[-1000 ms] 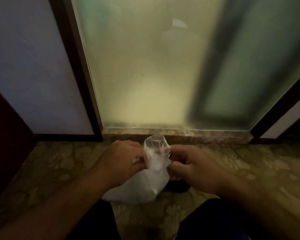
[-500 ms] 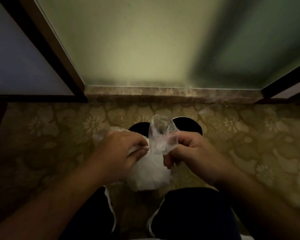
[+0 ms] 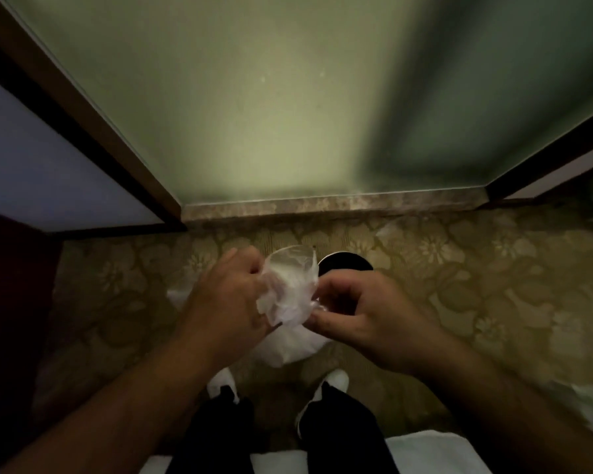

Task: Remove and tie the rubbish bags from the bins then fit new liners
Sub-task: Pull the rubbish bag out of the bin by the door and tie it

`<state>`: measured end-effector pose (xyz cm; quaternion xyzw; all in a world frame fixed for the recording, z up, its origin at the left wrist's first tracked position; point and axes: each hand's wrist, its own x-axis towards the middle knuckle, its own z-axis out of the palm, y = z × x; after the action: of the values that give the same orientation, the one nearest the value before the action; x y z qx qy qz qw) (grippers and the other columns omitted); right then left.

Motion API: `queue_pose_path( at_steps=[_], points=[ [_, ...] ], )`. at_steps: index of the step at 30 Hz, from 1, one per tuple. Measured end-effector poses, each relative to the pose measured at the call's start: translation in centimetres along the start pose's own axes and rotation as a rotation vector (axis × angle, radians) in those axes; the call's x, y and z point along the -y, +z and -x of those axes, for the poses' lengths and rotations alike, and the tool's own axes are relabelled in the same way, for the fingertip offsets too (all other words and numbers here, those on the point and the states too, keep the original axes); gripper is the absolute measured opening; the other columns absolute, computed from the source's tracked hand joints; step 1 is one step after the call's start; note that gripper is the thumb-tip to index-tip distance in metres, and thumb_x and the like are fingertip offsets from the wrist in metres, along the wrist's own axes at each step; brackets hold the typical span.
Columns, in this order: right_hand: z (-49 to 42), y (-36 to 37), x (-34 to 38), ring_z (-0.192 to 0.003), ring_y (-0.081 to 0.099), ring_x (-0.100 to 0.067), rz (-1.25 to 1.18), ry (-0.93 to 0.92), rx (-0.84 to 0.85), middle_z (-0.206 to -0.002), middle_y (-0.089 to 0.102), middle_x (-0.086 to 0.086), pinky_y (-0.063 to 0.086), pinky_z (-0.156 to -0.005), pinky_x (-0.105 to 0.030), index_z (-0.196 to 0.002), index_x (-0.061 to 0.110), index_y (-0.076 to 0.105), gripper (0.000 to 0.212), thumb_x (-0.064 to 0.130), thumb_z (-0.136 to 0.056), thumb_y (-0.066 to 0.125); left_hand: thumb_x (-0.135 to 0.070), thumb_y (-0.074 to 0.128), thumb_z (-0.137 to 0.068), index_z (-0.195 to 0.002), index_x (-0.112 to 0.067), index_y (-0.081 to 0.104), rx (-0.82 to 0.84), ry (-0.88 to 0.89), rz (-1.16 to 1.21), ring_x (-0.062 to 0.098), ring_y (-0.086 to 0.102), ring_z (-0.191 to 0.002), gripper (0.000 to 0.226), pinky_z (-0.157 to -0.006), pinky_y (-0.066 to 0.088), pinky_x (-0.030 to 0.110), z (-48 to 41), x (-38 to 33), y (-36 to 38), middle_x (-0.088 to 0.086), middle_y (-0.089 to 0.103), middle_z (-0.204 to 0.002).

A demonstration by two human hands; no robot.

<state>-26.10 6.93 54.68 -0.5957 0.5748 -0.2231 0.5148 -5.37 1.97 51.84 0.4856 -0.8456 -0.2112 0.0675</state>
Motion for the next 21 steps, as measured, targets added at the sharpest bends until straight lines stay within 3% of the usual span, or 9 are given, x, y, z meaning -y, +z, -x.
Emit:
queue_pose_path(
  at_steps=[4, 7, 12, 16, 18, 21],
  points=[
    [3.2, -4.5, 3.6, -0.061, 0.057, -0.008, 0.021, -0.049, -0.093, -0.071, 0.062, 0.006, 0.051, -0.055, -0.03, -0.085, 0.04, 0.065, 0.009, 0.037, -0.087, 0.074, -0.055, 0.061, -0.088, -0.116, -0.031, 0.069, 0.018, -0.039, 0.011, 0.01, 0.059, -0.091, 0.038, -0.072, 0.04, 0.026, -1.2, -5.9, -4.6, -0.007, 0.07, -0.107],
    [5.7, -7.4, 5.8, -0.066, 0.063, -0.021, 0.041, -0.093, -0.15, -0.074, 0.066, -0.002, 0.057, -0.06, -0.048, -0.084, 0.038, 0.065, 0.007, 0.04, -0.085, 0.073, -0.058, 0.055, -0.09, -0.108, -0.027, 0.073, -0.016, -0.002, -0.032, 0.017, 0.064, -0.093, 0.04, -0.074, 0.046, 0.03, -1.5, -9.6, -6.8, -0.004, 0.072, -0.105],
    [9.9, -11.3, 7.7, -0.056, 0.051, -0.007, 0.086, -0.175, -0.261, -0.068, 0.062, 0.004, 0.047, -0.054, -0.035, -0.084, 0.035, 0.068, 0.008, 0.036, -0.086, 0.075, -0.043, 0.066, -0.088, -0.109, -0.018, 0.07, -0.135, 0.111, 0.006, 0.02, 0.064, -0.096, 0.033, -0.082, 0.049, 0.031, -2.1, -15.1, -9.3, -0.002, 0.069, -0.107],
    [13.1, -13.5, 8.5, -0.059, 0.055, 0.0, 0.098, -0.183, -0.359, -0.071, 0.064, 0.011, 0.042, -0.056, -0.018, -0.102, 0.026, 0.073, 0.018, 0.037, -0.087, 0.076, -0.064, 0.048, -0.085, -0.112, -0.024, 0.069, -0.102, 0.217, 0.108, 0.01, 0.065, -0.089, 0.053, -0.077, 0.05, 0.023, -2.7, -19.1, -10.6, -0.006, 0.07, -0.103],
    [14.2, -14.4, 9.0, -0.061, 0.057, 0.0, 0.124, -0.175, -0.401, -0.073, 0.066, 0.01, 0.044, -0.058, -0.018, -0.101, 0.026, 0.074, 0.017, 0.036, -0.087, 0.076, -0.067, 0.054, -0.083, -0.114, -0.027, 0.068, -0.087, 0.218, 0.207, 0.006, 0.065, -0.09, 0.052, -0.078, 0.053, 0.023, -3.5, -20.1, -10.7, -0.01, 0.07, -0.104],
    [16.4, -16.3, 9.4, -0.069, 0.059, -0.004, 0.188, -0.15, -0.503, -0.079, 0.066, 0.01, 0.049, -0.06, -0.021, -0.095, 0.034, 0.072, 0.01, 0.04, -0.087, 0.073, -0.061, 0.061, -0.079, -0.11, -0.029, 0.067, -0.072, 0.268, 0.263, 0.012, 0.066, -0.092, 0.046, -0.08, 0.056, 0.036, -5.2, -22.6, -10.9, -0.008, 0.069, -0.103]
  ],
)
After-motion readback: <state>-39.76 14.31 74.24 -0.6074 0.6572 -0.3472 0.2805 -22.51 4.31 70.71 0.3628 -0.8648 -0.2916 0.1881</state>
